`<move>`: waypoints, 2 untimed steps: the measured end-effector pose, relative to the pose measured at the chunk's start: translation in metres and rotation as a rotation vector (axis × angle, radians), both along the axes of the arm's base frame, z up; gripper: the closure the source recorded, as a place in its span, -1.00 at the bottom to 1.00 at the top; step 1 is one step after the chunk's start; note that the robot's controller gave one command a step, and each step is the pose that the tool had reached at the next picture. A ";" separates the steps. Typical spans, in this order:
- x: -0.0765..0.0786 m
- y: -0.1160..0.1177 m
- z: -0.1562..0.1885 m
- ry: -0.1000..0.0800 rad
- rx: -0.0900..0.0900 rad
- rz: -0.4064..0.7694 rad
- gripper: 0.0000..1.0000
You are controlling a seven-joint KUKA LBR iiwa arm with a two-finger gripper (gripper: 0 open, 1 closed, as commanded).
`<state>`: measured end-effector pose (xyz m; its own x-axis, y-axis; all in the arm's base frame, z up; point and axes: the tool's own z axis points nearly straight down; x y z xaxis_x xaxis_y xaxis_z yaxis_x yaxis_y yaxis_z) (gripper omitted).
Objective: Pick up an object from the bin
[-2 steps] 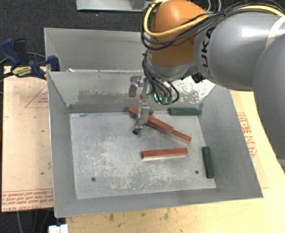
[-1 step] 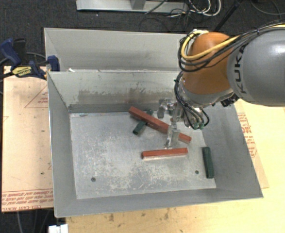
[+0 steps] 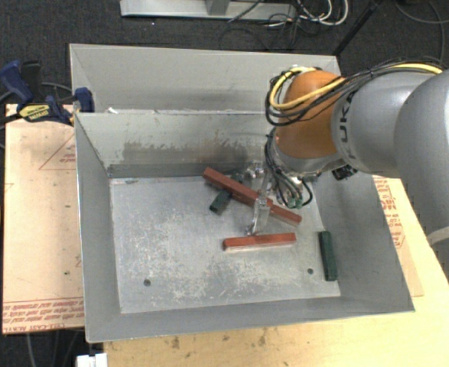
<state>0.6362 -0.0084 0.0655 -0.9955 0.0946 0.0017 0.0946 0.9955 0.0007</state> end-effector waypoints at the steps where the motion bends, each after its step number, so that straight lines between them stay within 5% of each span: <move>1: 0.002 0.001 0.006 -0.006 0.001 0.000 1.00; 2: -0.019 0.018 0.124 -0.012 0.000 0.024 1.00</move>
Offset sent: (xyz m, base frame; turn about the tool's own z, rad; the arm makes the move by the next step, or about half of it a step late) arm 0.0000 0.0000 0.0000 0.0000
